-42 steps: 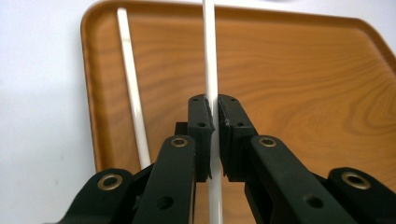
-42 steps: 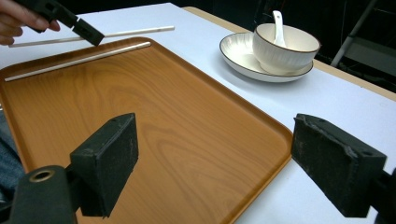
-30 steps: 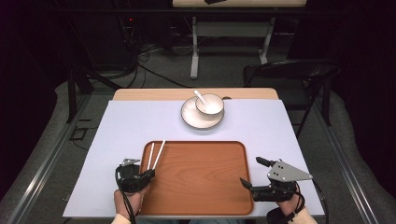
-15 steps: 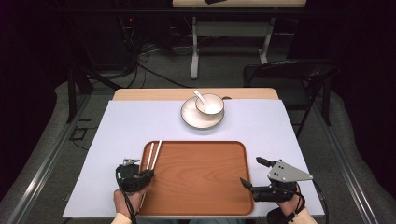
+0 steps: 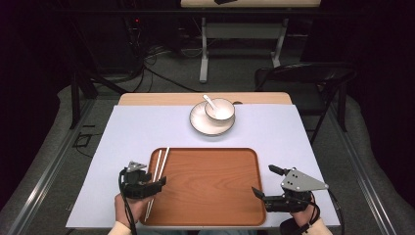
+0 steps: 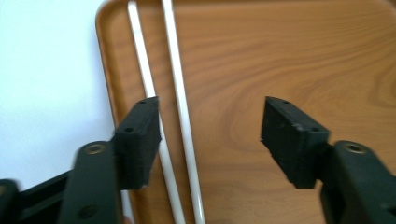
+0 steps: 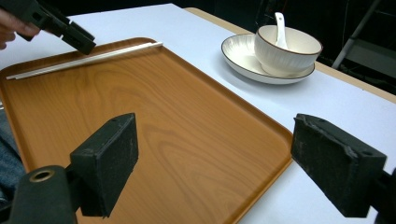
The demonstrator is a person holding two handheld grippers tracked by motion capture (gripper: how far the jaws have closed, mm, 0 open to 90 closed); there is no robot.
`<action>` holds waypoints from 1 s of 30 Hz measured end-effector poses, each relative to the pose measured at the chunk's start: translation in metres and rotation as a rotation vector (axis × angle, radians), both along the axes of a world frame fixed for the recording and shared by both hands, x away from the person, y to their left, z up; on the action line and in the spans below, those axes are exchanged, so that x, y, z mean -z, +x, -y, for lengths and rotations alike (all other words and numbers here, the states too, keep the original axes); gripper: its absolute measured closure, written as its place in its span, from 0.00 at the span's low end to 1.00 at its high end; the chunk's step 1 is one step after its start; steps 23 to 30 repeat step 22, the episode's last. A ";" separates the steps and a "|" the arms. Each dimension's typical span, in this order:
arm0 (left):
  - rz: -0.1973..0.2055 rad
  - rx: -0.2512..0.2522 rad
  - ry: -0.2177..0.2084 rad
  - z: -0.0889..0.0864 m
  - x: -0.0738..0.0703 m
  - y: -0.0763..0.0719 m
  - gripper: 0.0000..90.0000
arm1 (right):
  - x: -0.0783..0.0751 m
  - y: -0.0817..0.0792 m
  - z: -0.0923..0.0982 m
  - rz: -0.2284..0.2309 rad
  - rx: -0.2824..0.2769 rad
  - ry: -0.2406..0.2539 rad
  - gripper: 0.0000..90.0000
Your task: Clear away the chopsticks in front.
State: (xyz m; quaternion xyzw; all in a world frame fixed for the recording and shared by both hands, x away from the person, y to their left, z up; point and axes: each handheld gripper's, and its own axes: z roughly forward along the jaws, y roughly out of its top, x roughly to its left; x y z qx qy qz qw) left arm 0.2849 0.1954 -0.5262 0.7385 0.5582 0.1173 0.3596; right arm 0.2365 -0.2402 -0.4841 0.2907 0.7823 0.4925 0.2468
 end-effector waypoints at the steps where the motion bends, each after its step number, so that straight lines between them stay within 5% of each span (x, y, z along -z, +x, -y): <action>1: 0.036 0.041 0.003 -0.003 -0.007 0.000 0.38 | 0.000 0.000 0.000 0.000 0.000 -0.001 0.16; 4: 0.074 0.067 0.034 -0.007 -0.014 0.000 0.34 | 0.000 0.000 0.000 -0.003 -0.001 -0.001 0.16; 6: 0.098 0.130 0.050 -0.011 -0.022 0.002 0.32 | 0.000 0.000 0.000 -0.002 -0.001 -0.001 0.16; 7: 0.135 0.151 0.047 -0.016 -0.028 0.002 0.28 | 0.000 0.000 0.000 -0.003 0.000 -0.002 0.16; 12: 0.184 0.209 0.024 -0.032 -0.040 0.002 0.17 | 0.000 0.000 0.000 -0.004 0.002 -0.006 0.16; 19: 0.279 0.183 0.013 -0.078 -0.051 -0.016 0.02 | 0.001 -0.001 0.001 -0.005 0.007 -0.009 0.16; 21: 0.295 0.121 0.014 -0.105 -0.045 -0.026 0.01 | 0.001 -0.002 0.001 -0.006 0.010 -0.009 0.16; 30: 0.295 0.121 0.014 -0.105 -0.045 -0.026 0.00 | 0.001 -0.002 0.001 -0.006 0.010 -0.009 0.16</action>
